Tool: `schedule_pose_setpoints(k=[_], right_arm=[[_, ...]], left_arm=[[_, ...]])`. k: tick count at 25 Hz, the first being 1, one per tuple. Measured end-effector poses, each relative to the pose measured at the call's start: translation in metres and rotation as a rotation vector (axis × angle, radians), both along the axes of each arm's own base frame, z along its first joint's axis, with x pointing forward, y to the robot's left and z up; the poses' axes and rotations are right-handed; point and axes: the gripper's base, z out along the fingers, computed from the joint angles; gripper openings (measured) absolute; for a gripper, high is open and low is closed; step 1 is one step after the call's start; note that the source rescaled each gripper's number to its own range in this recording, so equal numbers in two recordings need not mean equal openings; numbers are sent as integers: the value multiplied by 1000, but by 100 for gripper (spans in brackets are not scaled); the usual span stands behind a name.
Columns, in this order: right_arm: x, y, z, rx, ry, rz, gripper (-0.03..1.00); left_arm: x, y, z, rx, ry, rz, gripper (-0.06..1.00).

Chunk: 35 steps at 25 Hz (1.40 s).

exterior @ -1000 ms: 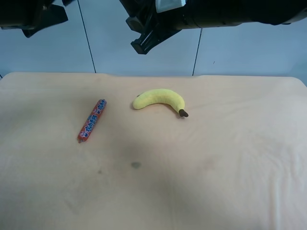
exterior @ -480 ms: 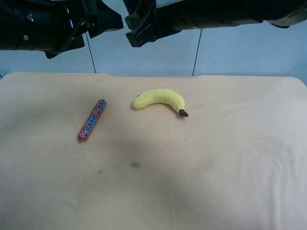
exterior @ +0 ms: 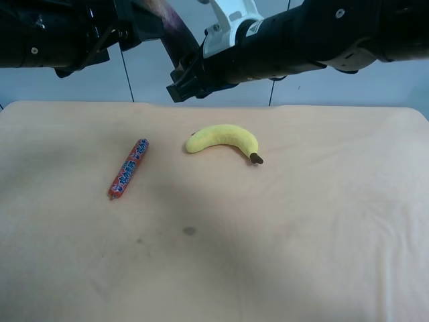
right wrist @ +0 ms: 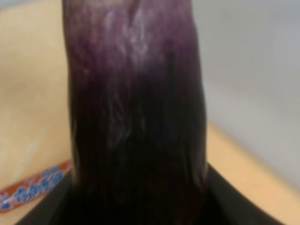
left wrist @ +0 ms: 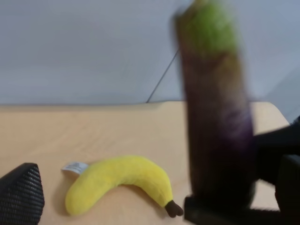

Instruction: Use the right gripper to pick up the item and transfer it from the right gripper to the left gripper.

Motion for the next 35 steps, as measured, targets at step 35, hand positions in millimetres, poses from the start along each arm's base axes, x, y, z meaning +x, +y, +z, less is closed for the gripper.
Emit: schedule_pose_setpoints(k=[35], right_arm=[[3,4,-15,62,126,-53,0]], left_arm=[[64,-36,-8,39,22,3,100]])
